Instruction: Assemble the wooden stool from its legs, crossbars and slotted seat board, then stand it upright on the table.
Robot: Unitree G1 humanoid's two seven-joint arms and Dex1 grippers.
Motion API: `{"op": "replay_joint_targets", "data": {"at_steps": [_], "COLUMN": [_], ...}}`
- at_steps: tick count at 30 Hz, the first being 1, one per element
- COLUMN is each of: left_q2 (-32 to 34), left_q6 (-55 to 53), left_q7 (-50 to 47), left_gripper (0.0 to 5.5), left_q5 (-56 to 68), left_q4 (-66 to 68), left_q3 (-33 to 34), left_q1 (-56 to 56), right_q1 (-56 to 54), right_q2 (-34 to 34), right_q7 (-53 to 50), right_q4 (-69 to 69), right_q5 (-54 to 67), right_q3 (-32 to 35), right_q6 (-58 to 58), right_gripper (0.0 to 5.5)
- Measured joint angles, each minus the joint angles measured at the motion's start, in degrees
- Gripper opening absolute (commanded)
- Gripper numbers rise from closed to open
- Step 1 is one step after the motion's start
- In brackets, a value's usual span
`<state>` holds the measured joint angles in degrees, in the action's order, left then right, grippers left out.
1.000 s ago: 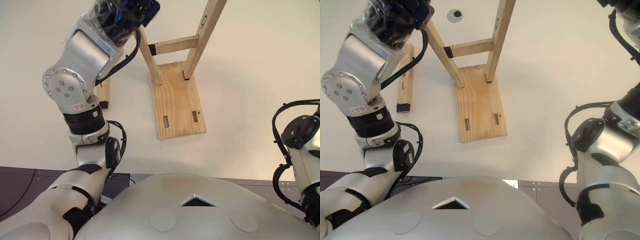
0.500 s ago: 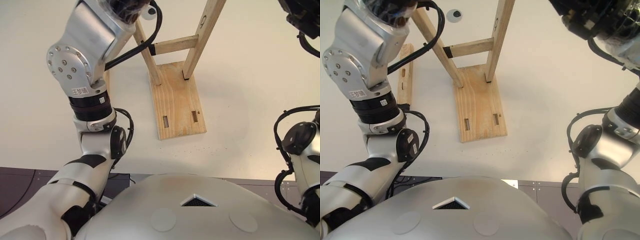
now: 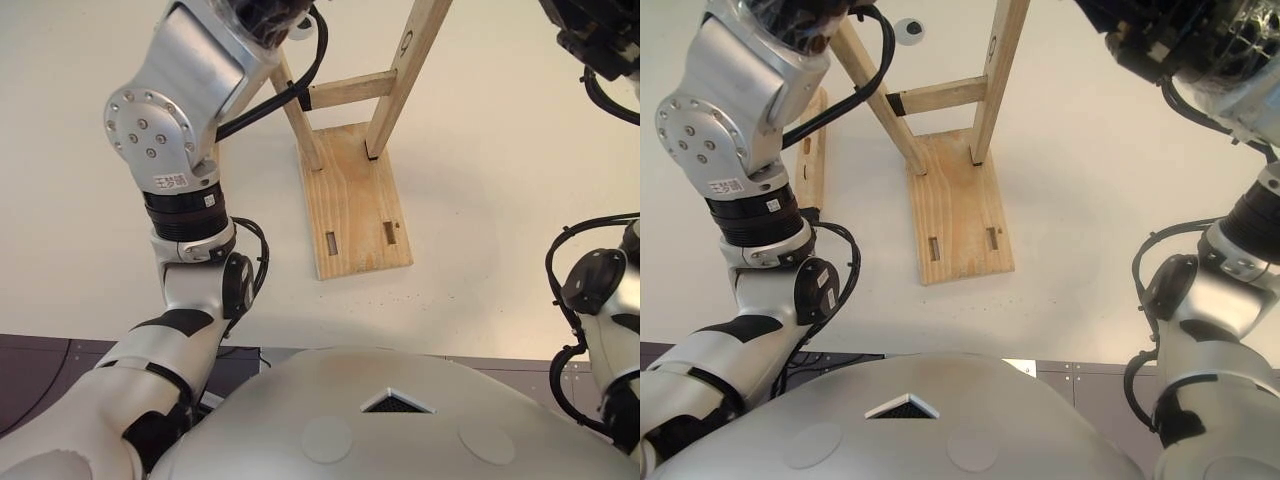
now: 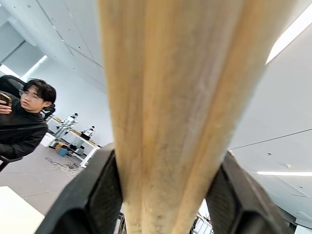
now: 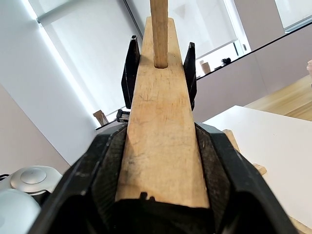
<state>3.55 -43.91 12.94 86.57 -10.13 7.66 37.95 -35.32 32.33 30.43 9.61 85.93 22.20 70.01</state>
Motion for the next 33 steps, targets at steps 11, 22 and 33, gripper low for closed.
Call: {"op": "replay_joint_targets", "data": {"at_steps": [11, 22, 33], "left_q2": [4.7, 21.3, 21.0], "left_q6": [5.7, 9.5, 21.0], "left_q7": [5.3, 26.5, 33.2], "left_gripper": [2.03, 2.03, 2.03], "left_q5": [-12.5, -29.4, -42.9], "left_q4": [-7.1, -18.1, -22.4], "left_q3": [1.1, 0.2, -6.5], "left_q1": [-3.6, -32.9, -51.2], "right_q1": [3.7, 12.9, 12.9], "right_q2": [2.6, 8.9, 10.5], "right_q7": [1.2, 11.6, 15.3], "right_q4": [-1.1, -5.8, -10.4], "right_q5": [-3.6, -18.1, -23.7], "right_q3": [-2.4, -2.3, -4.3], "right_q6": [-2.6, -7.3, -6.7], "right_gripper": [3.61, 3.61, 3.61]}}
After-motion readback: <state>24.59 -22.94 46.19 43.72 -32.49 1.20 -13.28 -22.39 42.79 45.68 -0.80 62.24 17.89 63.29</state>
